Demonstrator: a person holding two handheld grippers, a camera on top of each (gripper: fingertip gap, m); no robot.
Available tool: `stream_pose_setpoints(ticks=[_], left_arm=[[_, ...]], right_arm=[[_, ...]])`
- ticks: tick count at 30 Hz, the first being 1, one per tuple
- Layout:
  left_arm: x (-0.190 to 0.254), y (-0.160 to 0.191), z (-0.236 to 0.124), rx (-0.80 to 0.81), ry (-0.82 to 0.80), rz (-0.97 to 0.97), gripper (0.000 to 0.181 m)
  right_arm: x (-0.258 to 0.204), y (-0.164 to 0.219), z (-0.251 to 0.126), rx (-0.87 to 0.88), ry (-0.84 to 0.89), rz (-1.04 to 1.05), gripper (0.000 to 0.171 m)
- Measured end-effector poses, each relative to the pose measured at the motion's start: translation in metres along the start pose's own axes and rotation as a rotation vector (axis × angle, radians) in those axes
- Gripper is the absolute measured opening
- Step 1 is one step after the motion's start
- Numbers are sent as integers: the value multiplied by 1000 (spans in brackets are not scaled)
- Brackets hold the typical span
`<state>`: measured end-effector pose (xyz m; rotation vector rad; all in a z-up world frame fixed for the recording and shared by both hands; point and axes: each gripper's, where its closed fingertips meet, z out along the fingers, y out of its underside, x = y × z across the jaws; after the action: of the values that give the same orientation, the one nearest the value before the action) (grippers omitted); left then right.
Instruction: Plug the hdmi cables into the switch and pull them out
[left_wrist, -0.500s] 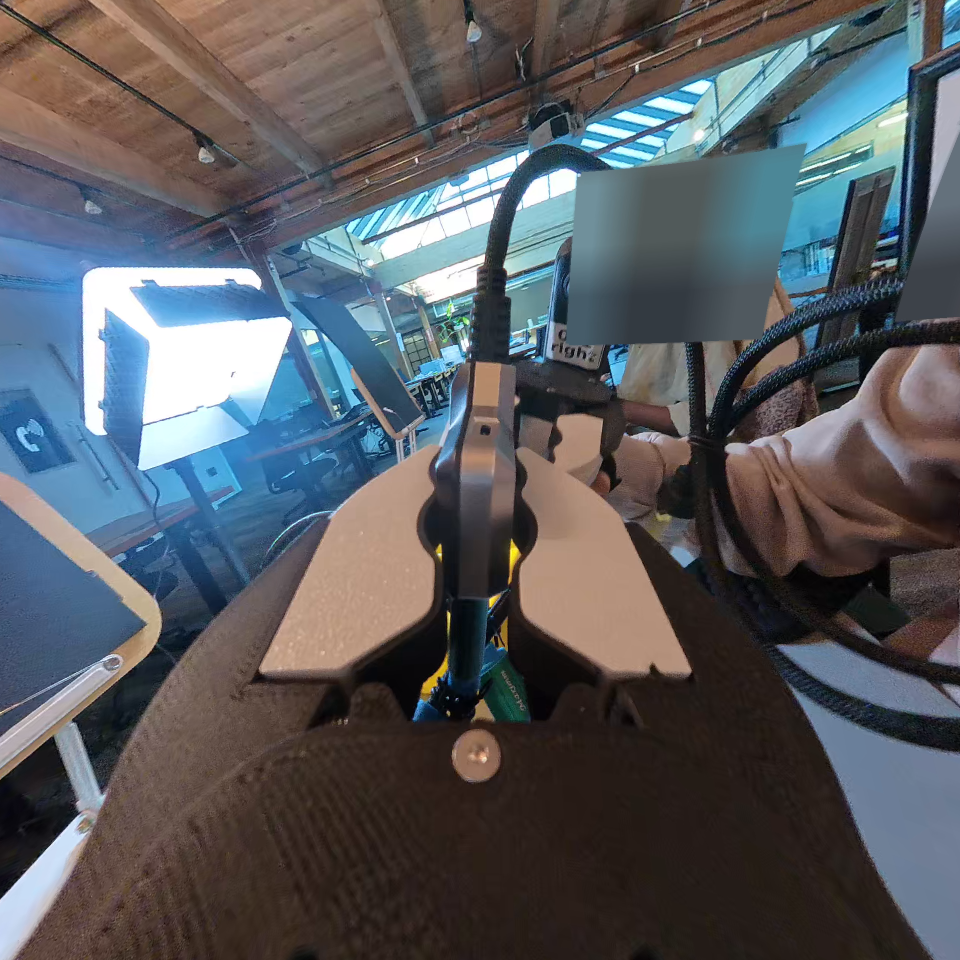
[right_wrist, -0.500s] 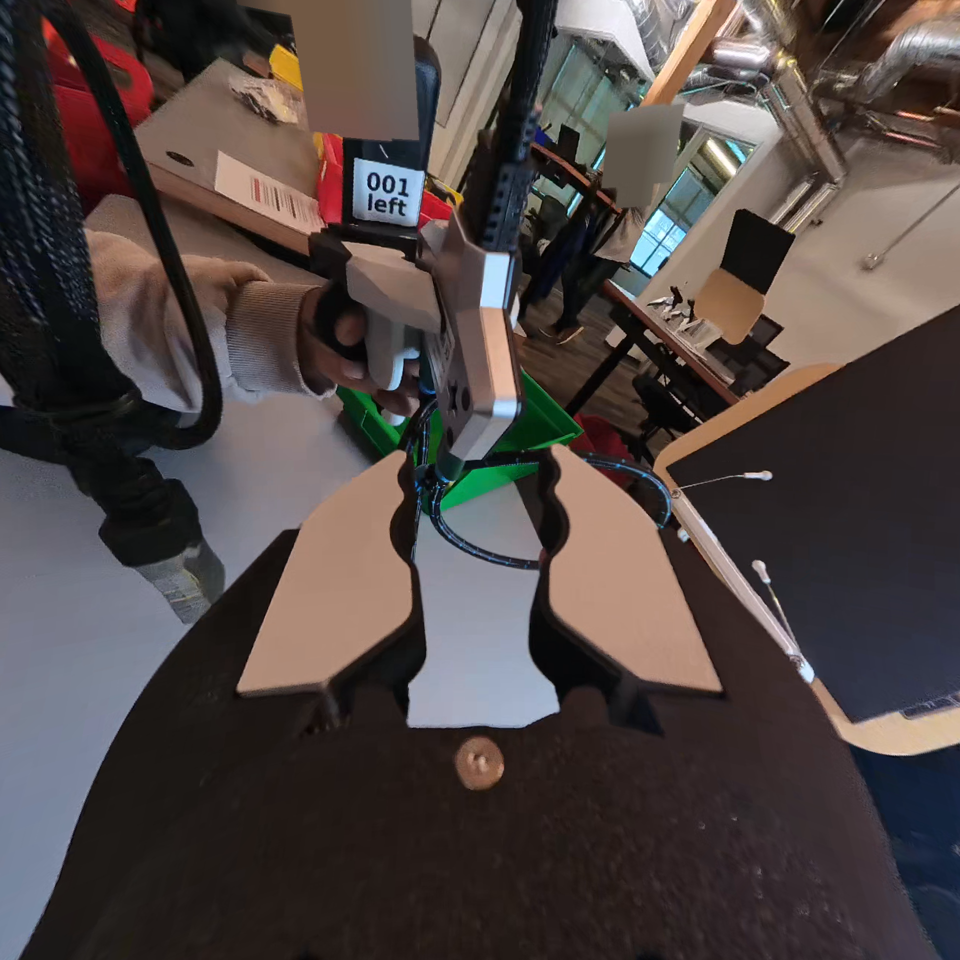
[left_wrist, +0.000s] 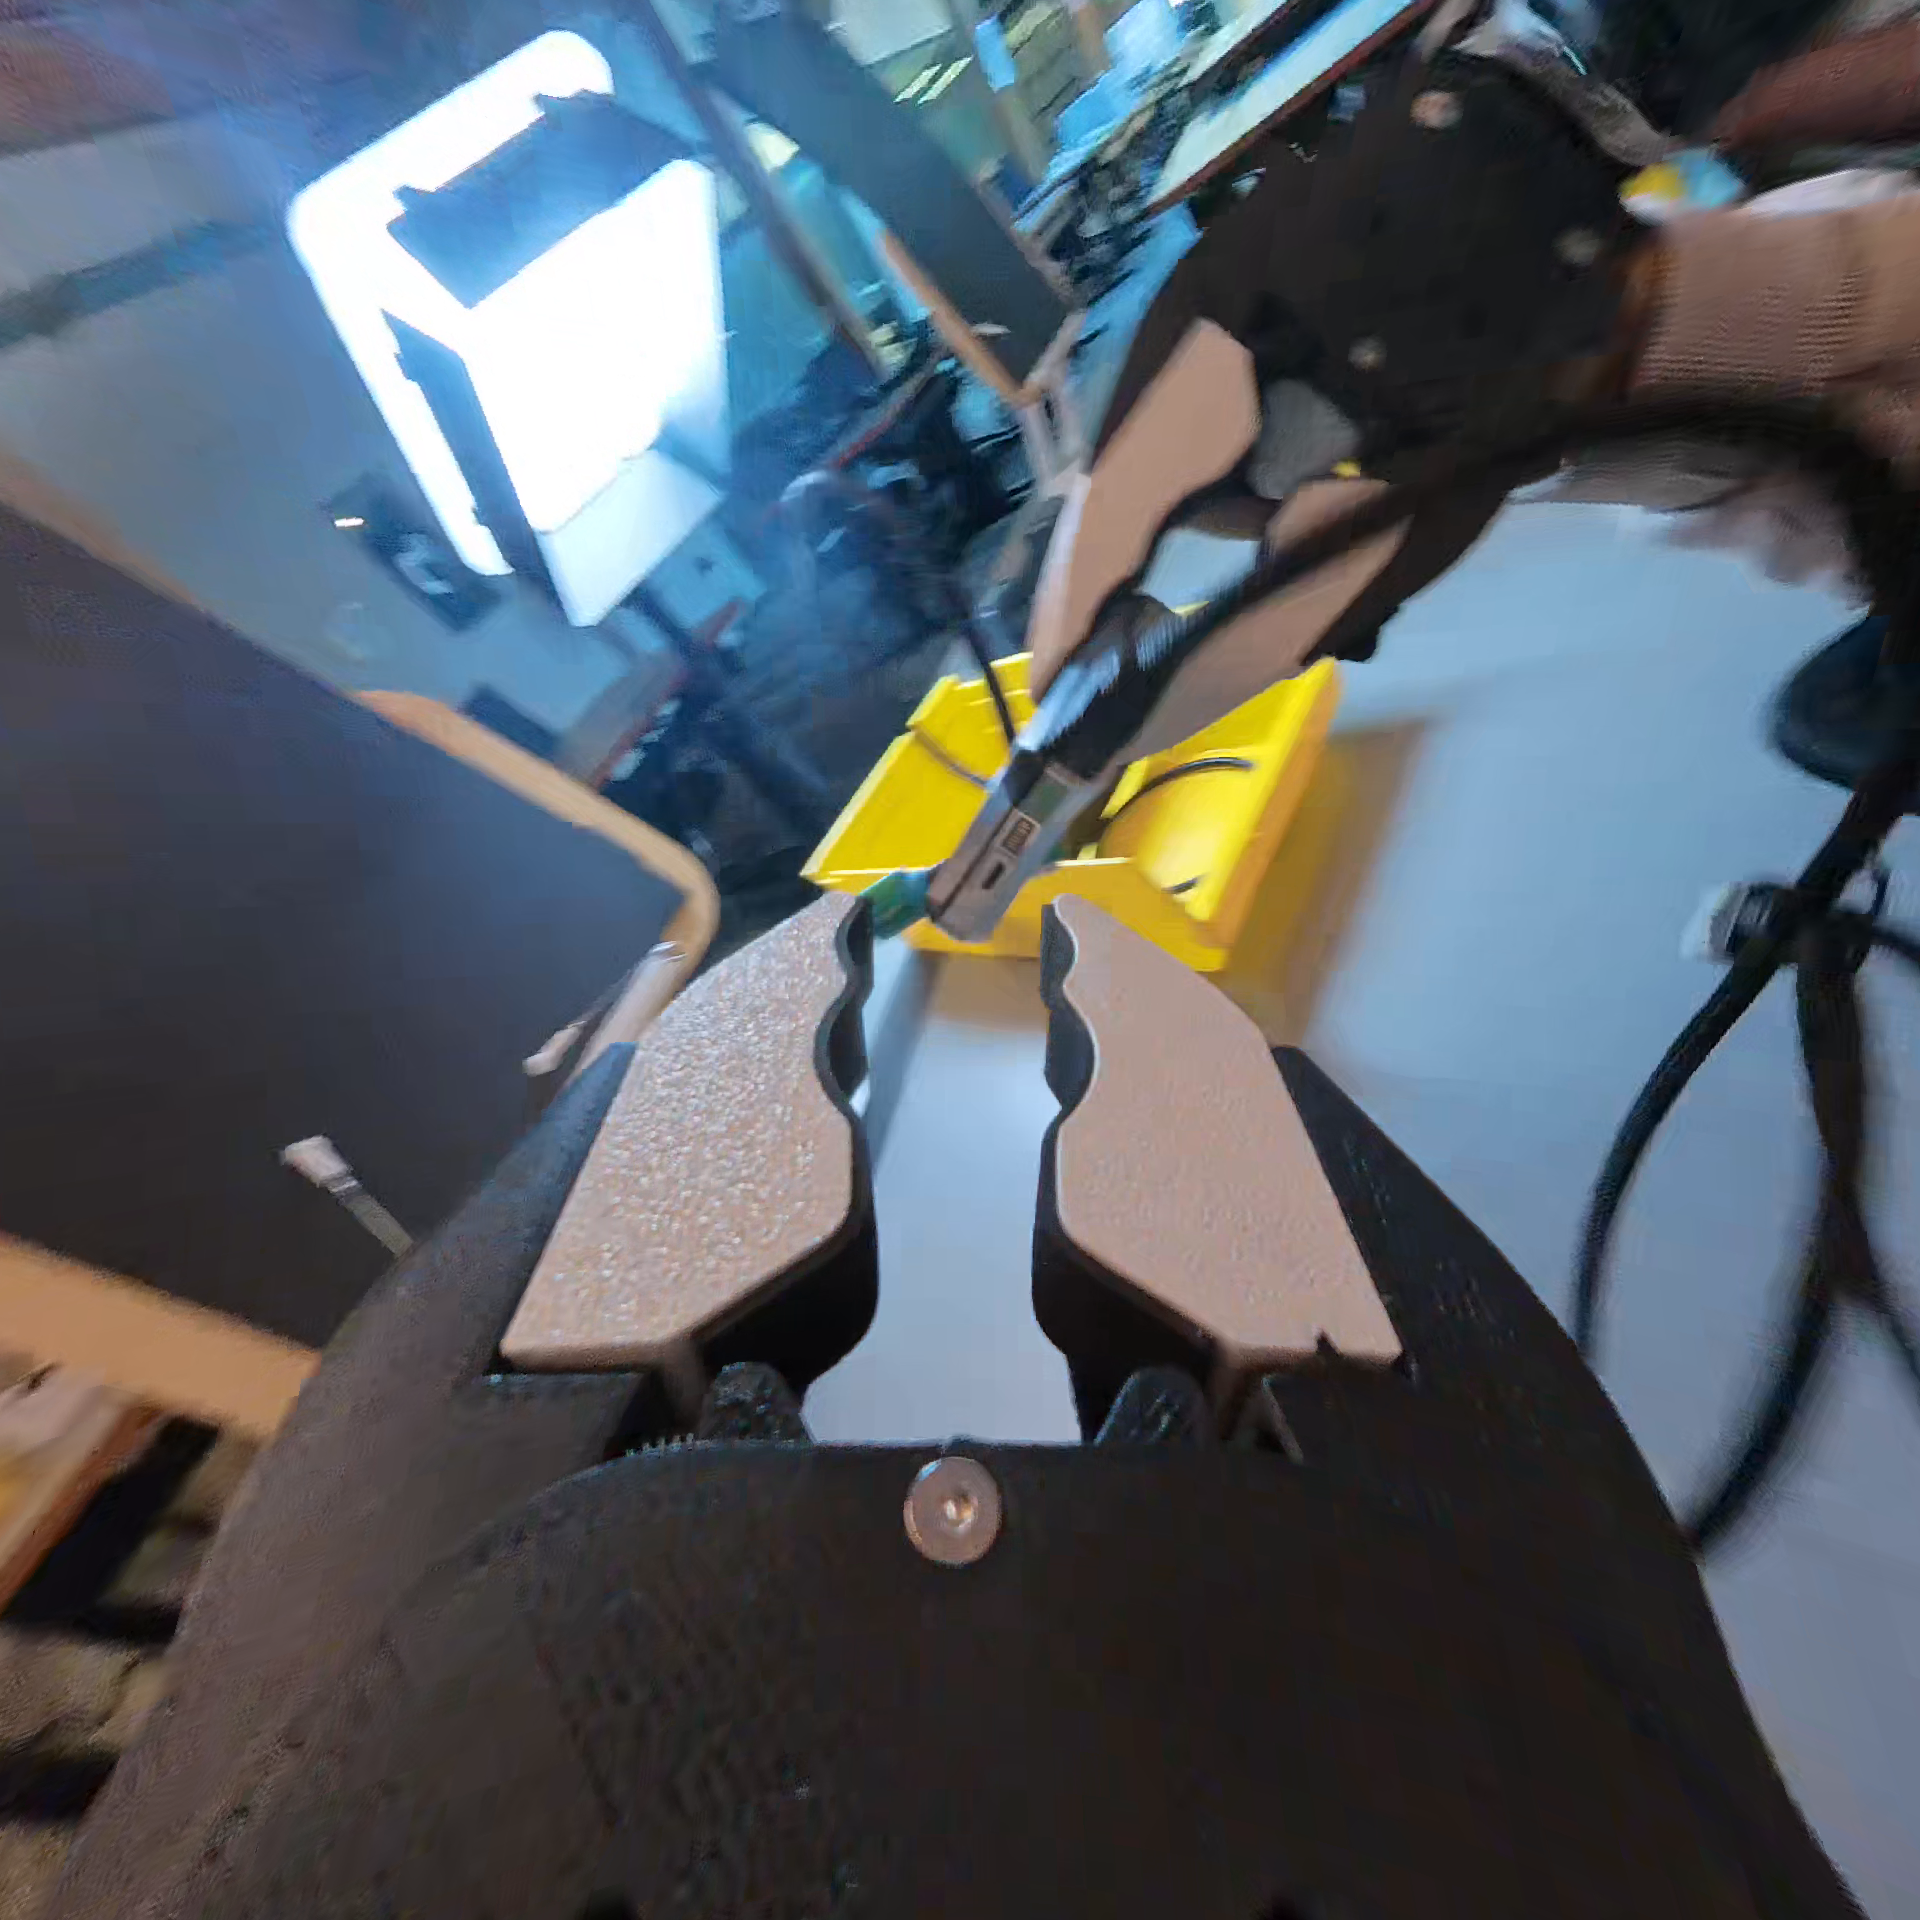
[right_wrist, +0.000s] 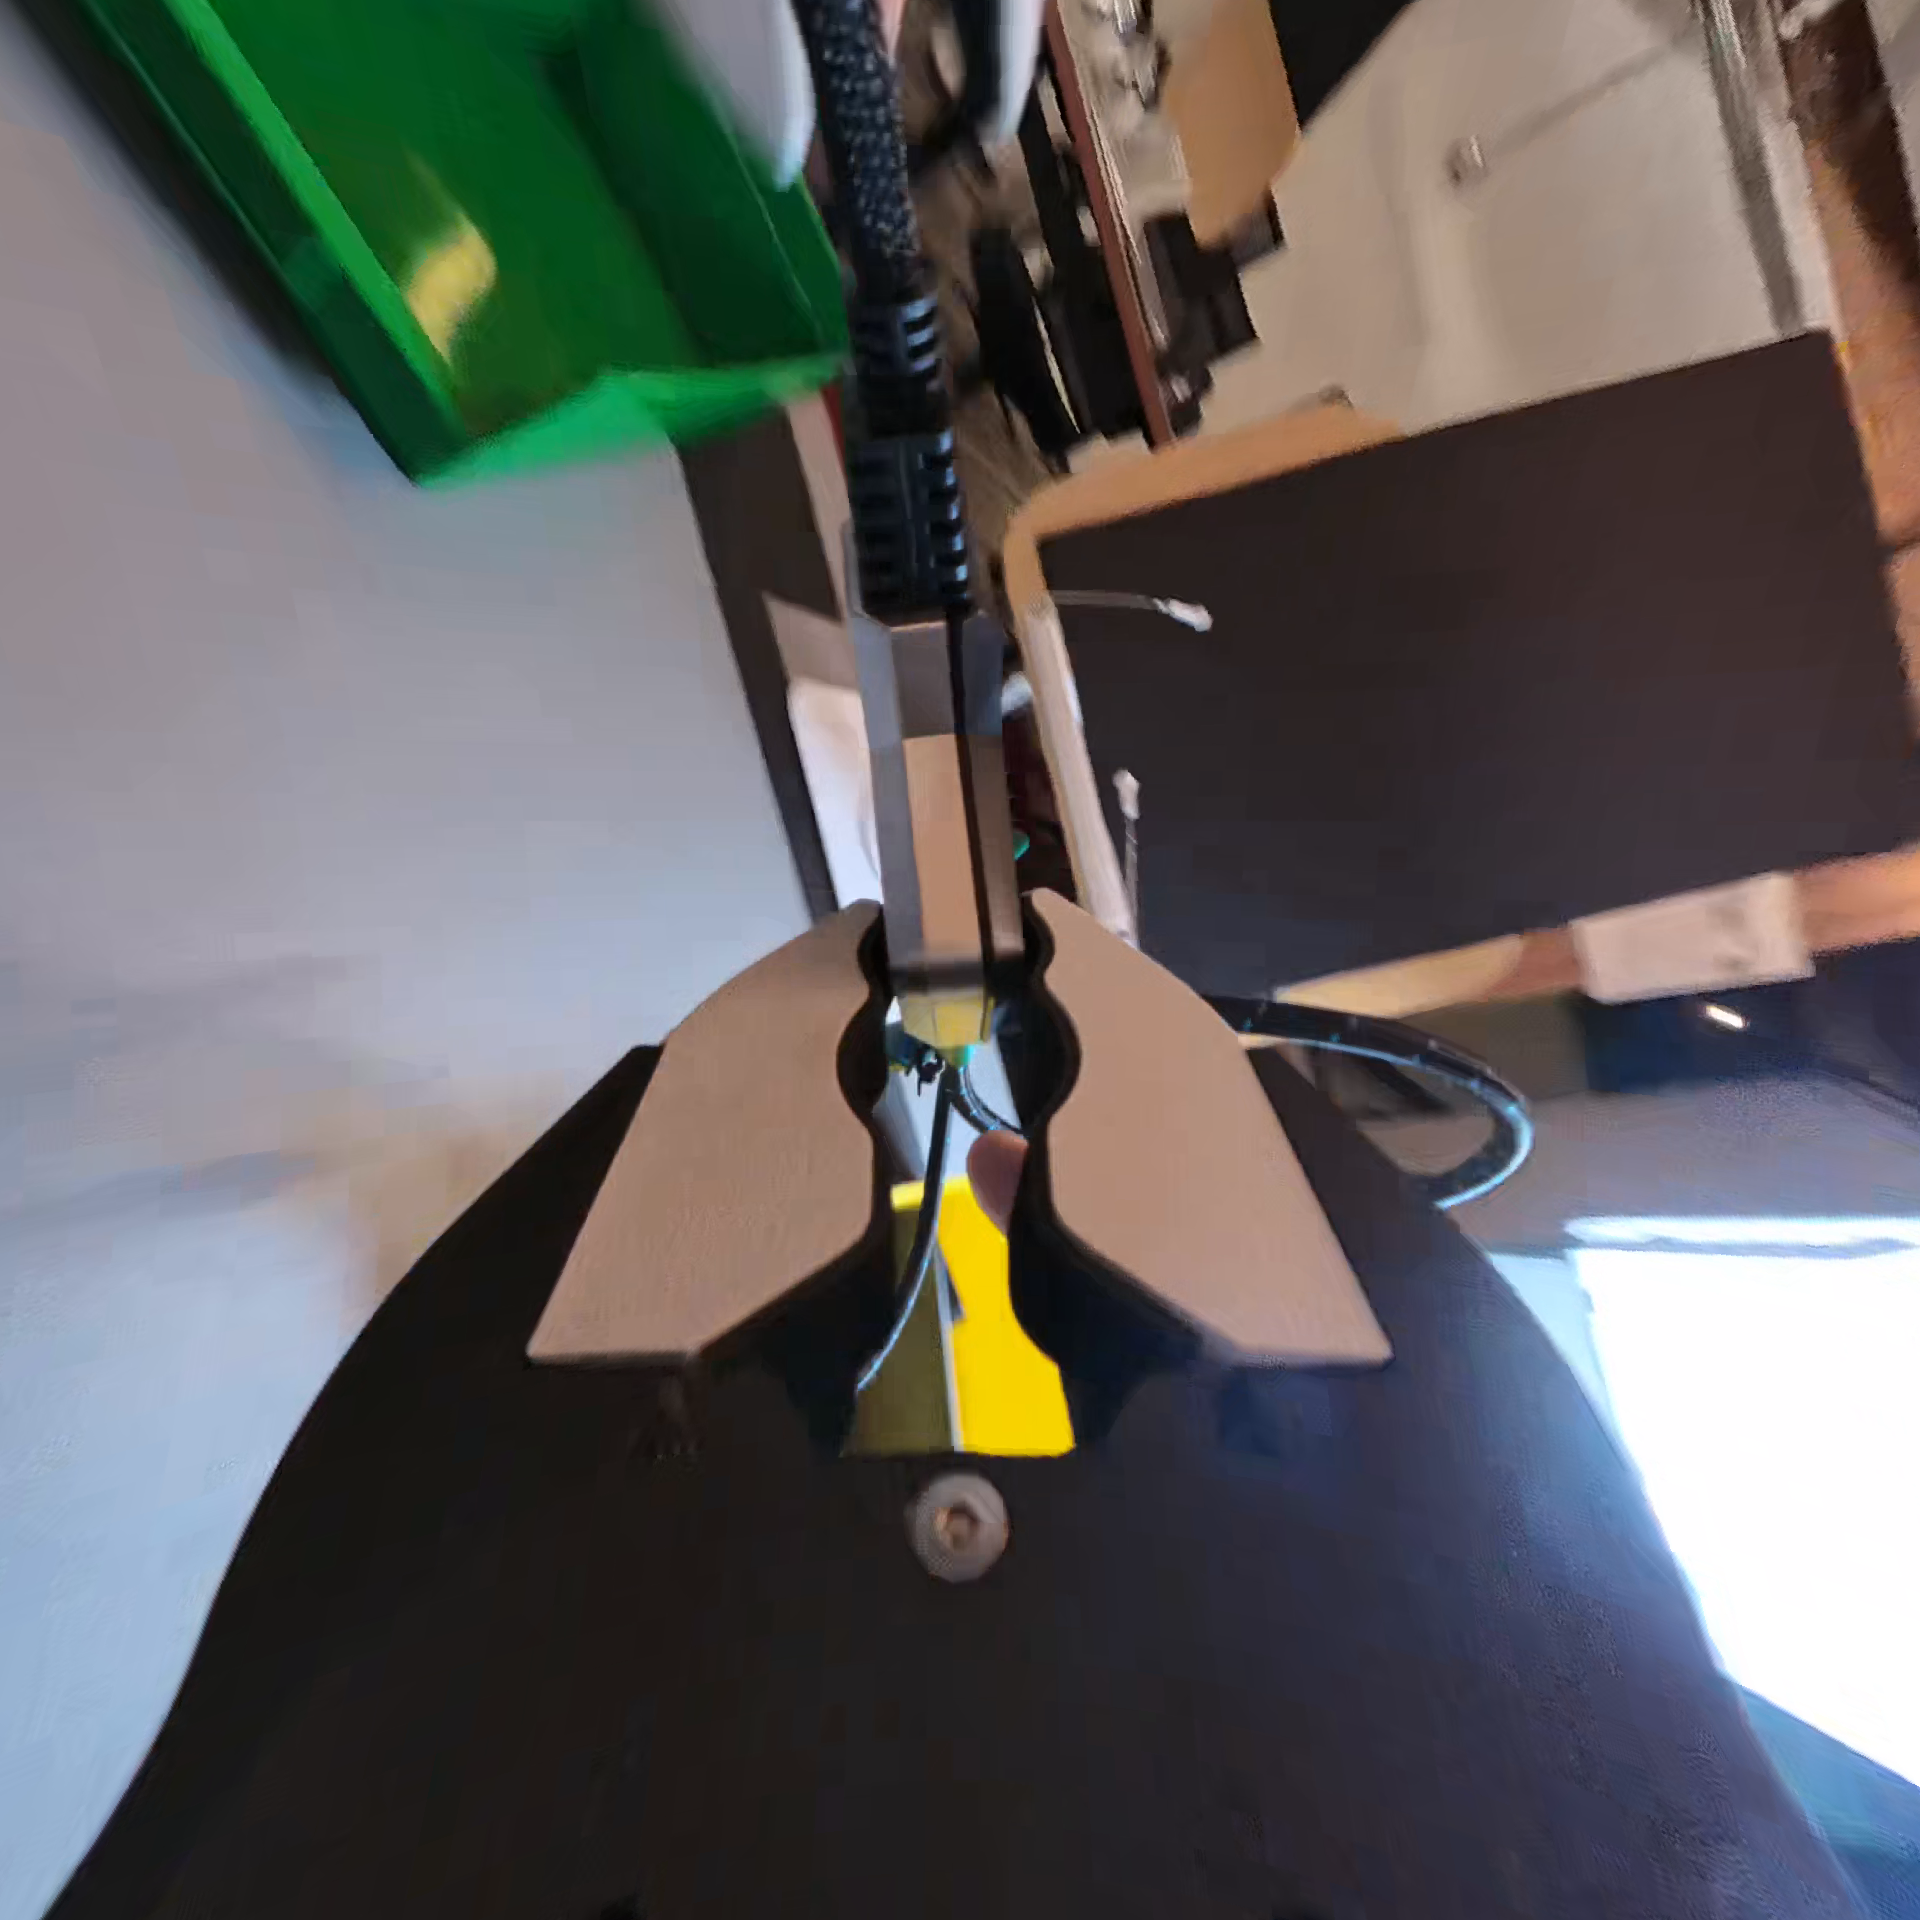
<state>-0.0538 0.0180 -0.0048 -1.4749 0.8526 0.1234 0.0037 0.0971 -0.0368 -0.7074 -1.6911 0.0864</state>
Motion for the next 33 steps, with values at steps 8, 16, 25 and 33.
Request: stream_pose_setpoints(ticks=[8,16,25,33], left_arm=[[22,-44,2,-48,-52,9,28],[28,69,47,-543,-87,318,26],[50,97,54,-549,78,329,39],[57,90,60,-479,102,432,23]], right_arm=[[-23,31,34,-325,78,-200,20],[-57,13,35,-269,-61,-241,21],[-76,-14,23,-66,-192,-224,19],[-59,-43,-1,136,-234,-18,21]])
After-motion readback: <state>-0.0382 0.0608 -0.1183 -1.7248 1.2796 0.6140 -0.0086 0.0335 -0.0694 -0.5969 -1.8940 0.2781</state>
